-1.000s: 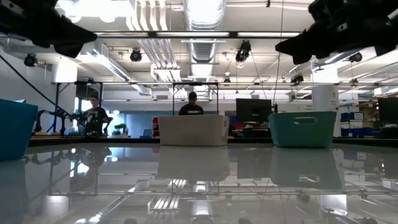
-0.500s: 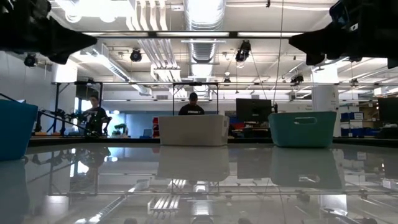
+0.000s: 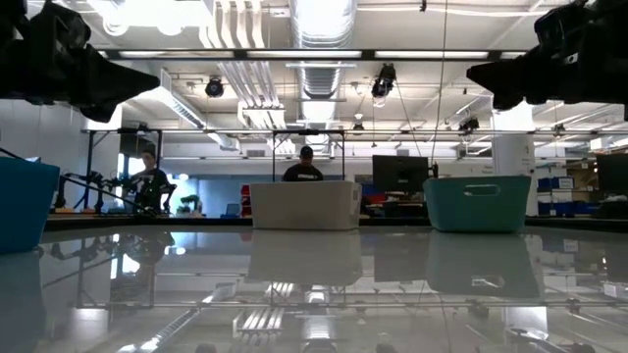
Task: Sort & place blocks by color
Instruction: Return to Home Position
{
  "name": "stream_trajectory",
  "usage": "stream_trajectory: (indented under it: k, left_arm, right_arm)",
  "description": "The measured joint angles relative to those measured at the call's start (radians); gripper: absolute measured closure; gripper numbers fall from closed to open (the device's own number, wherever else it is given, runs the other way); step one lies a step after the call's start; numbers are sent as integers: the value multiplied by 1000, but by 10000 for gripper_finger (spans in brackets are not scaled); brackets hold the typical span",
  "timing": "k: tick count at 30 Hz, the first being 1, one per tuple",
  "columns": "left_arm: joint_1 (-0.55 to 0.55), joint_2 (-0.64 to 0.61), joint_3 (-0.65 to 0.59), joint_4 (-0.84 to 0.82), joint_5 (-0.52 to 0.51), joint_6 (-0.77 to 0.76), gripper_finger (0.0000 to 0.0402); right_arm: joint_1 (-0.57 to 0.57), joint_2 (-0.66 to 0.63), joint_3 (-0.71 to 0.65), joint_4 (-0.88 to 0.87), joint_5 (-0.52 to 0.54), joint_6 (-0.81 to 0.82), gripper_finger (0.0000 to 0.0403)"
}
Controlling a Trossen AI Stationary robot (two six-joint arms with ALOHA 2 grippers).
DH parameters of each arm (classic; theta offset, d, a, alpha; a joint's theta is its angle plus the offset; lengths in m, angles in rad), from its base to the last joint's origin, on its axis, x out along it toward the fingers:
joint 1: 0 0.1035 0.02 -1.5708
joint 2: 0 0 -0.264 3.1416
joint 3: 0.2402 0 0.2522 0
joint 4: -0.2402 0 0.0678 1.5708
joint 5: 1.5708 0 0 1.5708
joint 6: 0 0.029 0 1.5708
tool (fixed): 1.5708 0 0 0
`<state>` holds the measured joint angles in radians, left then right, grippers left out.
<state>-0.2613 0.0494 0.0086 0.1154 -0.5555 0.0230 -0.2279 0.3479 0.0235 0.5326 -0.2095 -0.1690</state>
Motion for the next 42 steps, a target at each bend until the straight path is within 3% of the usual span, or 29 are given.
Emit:
stream_trajectory:
  k: [7, 24, 34, 38, 42]
  left_arm:
    - [0, 28, -1, -7, 0, -18, 402]
    - [0, 116, -3, -2, 0, -43, 402]
    - [0, 162, -4, -2, 0, -43, 402]
    - [0, 179, -4, -1, 0, -42, 402]
    - [0, 195, -4, 0, 0, -42, 402]
  right_arm:
    - [-12, -71, 0, -32, 0, -13, 360]
    - [-102, -254, -1, -306, -4, 17, 360]
    - [-102, -347, -8, -234, -28, -54, 360]
    - [-102, -342, -9, -133, -2, 36, 360]
    - [-102, -343, -9, -138, 1, 136, 360]
